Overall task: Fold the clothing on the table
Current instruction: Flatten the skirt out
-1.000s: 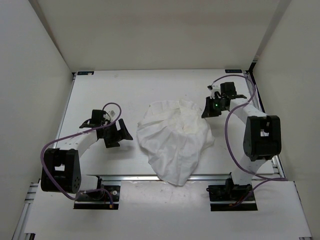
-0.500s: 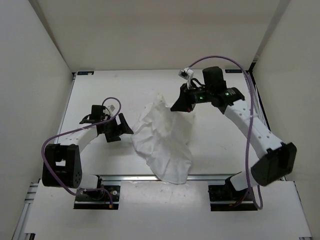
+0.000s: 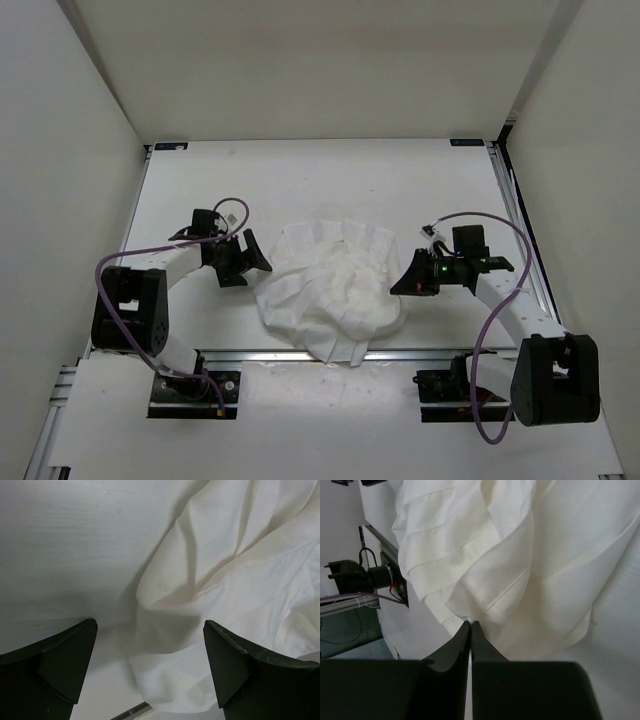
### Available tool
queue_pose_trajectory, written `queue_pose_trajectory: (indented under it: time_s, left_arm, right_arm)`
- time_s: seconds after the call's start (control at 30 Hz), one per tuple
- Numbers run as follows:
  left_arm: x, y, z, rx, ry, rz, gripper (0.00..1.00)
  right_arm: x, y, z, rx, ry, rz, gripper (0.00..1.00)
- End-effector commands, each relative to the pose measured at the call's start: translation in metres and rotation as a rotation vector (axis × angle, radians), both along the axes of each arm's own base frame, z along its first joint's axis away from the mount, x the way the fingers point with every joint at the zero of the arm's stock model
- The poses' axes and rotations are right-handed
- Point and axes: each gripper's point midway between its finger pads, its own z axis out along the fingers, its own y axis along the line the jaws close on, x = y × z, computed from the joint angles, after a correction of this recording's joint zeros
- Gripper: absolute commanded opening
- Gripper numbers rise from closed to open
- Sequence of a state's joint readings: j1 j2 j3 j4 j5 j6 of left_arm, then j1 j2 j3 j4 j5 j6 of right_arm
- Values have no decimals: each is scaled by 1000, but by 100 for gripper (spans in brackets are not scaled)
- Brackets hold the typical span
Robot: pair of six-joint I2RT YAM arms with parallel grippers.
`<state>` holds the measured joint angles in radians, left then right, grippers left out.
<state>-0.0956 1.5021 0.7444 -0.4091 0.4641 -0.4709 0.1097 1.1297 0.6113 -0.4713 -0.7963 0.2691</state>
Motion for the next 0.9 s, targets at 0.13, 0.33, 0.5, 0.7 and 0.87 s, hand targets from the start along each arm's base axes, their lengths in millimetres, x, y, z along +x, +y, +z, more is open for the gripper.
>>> queue_pose_trajectory:
  time_s: [0.13, 0.33, 0.5, 0.7, 0.87]
  left_arm:
    - [52, -59, 68, -48, -245, -237, 99]
    - [88, -125, 97, 110, -448, -577, 85]
    - [122, -137, 89, 125, -503, -640, 53]
    - [121, -173, 70, 228, -542, -876, 65]
    - [101, -203, 72, 208, -548, -973, 66]
  right_arm:
    - [30, -9, 3, -73, -69, -80, 0]
    - [30, -11, 1, -105, -58, -50, 0]
    - [34, -11, -1, -116, -47, -46, 0]
    - [39, -9, -3, -133, -23, -25, 0]
    - [44, -9, -1, -142, -24, -18, 0]
